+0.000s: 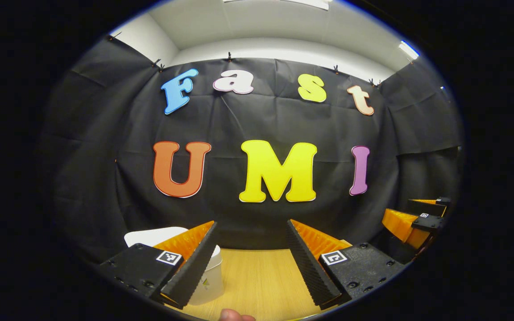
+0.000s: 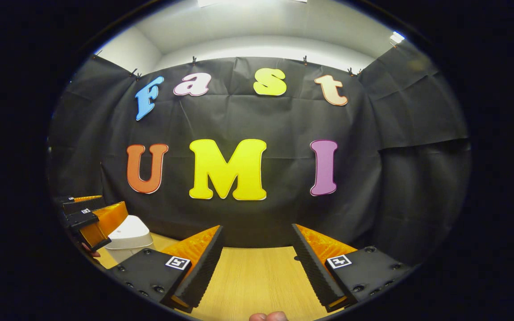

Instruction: Press the lid of the desktop garbage bin to open it, pick up the crumpled paper on the desktop and throw it into the bin, then pick up the pop can on the desktop and drop it into the bin, and finally close the garbage bin lid.

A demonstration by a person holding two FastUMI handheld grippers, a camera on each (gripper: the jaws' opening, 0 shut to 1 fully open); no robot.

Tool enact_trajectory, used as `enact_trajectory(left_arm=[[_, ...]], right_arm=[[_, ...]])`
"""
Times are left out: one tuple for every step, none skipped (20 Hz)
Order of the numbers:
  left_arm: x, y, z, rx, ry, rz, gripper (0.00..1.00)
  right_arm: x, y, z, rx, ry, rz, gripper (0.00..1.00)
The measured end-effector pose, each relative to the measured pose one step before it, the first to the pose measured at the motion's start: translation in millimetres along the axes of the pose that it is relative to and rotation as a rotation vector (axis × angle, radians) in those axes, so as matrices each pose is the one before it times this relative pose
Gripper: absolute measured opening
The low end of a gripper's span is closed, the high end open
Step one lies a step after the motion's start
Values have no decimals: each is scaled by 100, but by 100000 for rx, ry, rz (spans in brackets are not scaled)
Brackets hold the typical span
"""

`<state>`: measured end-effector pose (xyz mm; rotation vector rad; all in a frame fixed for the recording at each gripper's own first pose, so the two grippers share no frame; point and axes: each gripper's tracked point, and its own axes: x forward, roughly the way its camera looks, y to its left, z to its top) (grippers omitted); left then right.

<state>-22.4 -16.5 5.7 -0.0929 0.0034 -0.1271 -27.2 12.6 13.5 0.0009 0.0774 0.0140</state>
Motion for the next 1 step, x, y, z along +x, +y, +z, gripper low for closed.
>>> enact_trajectory(left_arm=[[-131, 6, 10, -33, 119, 53, 97]], right_arm=[[43, -75, 8, 155, -48, -75, 93]])
